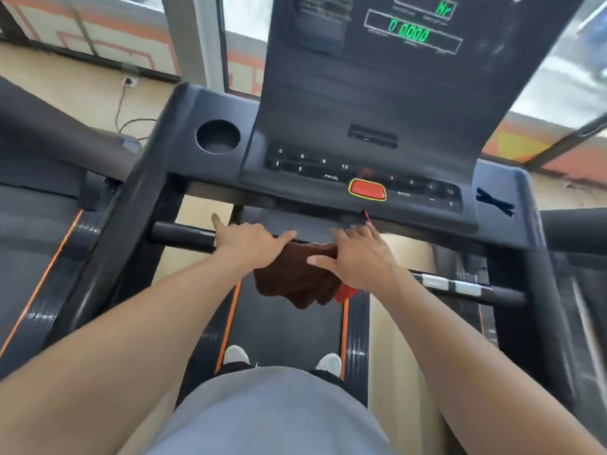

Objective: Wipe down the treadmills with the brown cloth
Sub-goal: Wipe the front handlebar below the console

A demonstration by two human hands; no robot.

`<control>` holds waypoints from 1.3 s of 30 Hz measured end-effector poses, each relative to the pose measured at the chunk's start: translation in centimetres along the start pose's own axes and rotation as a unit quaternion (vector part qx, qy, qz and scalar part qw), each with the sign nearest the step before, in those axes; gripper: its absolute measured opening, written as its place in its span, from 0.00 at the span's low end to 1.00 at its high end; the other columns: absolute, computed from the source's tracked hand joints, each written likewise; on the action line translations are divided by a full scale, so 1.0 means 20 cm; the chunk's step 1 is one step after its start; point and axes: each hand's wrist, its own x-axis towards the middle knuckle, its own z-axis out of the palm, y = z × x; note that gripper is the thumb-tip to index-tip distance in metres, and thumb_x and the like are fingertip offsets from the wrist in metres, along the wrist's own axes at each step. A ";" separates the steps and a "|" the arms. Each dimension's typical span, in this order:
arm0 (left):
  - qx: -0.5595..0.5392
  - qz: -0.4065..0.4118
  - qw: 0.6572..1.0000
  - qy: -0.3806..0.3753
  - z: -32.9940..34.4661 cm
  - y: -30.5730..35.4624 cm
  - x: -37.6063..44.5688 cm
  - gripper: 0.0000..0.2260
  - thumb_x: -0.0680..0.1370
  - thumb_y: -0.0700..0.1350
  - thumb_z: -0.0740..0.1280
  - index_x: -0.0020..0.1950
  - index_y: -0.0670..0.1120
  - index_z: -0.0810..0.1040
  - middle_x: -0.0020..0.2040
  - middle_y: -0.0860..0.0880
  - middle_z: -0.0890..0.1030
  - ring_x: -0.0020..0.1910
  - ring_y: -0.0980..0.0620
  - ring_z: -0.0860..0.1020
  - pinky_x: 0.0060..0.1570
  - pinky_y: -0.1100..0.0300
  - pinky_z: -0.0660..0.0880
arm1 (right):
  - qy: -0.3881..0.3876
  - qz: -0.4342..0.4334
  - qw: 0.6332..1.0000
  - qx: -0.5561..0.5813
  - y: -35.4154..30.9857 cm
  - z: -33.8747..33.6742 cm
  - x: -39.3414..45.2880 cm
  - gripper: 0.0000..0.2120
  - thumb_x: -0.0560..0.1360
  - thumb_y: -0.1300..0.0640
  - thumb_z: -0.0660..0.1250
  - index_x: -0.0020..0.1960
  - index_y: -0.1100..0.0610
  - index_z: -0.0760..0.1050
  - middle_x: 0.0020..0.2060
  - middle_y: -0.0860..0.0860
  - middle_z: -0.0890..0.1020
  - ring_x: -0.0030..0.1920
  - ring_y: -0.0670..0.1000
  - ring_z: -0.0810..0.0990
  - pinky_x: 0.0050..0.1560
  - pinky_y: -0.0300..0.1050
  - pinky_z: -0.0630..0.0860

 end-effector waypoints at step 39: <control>-0.123 0.136 0.961 0.209 0.23 0.94 -0.22 0.19 0.83 0.58 0.59 0.56 0.47 0.83 0.52 0.44 0.85 0.56 0.39 0.78 0.61 0.50 0.68 | 0.036 -0.059 0.997 0.047 1.04 0.43 -0.49 0.51 0.66 0.33 0.77 0.80 0.47 0.57 0.72 0.50 0.72 0.71 0.56 0.71 0.73 0.58 0.63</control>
